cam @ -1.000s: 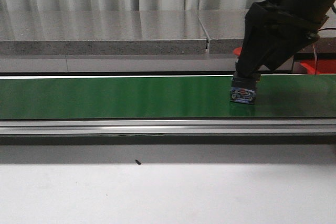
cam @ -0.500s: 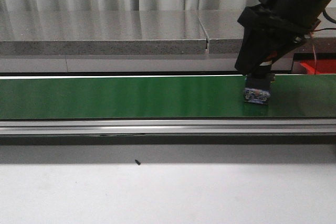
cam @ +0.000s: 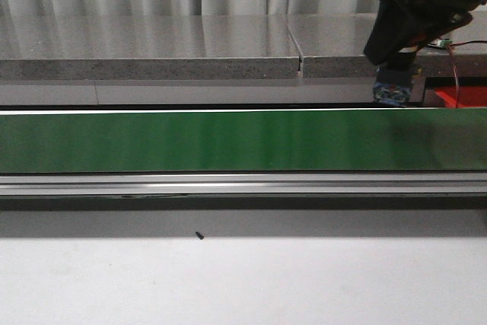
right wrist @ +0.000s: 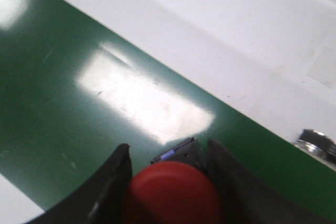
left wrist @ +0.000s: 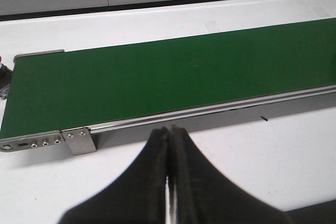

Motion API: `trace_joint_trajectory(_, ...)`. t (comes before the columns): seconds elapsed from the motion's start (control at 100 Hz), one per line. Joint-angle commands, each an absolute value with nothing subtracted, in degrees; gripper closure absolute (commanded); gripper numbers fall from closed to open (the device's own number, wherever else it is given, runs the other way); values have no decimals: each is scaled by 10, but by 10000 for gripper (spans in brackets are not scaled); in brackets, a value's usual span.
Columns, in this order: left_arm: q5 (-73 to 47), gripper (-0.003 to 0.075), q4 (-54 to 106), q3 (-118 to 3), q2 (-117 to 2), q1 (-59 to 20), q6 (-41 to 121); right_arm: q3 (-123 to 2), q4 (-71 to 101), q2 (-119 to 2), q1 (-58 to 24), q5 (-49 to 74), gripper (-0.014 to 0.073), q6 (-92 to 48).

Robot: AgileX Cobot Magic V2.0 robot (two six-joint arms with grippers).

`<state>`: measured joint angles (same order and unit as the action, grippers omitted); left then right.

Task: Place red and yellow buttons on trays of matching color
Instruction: 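Lift the red button into the red tray and open the right gripper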

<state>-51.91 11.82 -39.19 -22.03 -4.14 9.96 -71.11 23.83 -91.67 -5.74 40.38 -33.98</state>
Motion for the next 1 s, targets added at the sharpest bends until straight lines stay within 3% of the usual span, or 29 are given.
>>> trace_joint_trajectory(0.0, -484, 739, 127, -405, -225, -45, 100, -742, 251, -889, -27, 390, 527, -324)
trace_joint_trajectory(0.54, -484, 738, 127, -405, -225, -45, 100, -848, 251, -908, 168, 430, 527, -236)
trace_joint_trajectory(0.99, -484, 739, 127, -405, -225, -45, 100, -984, 249, -1034, 208, 500, 527, -196)
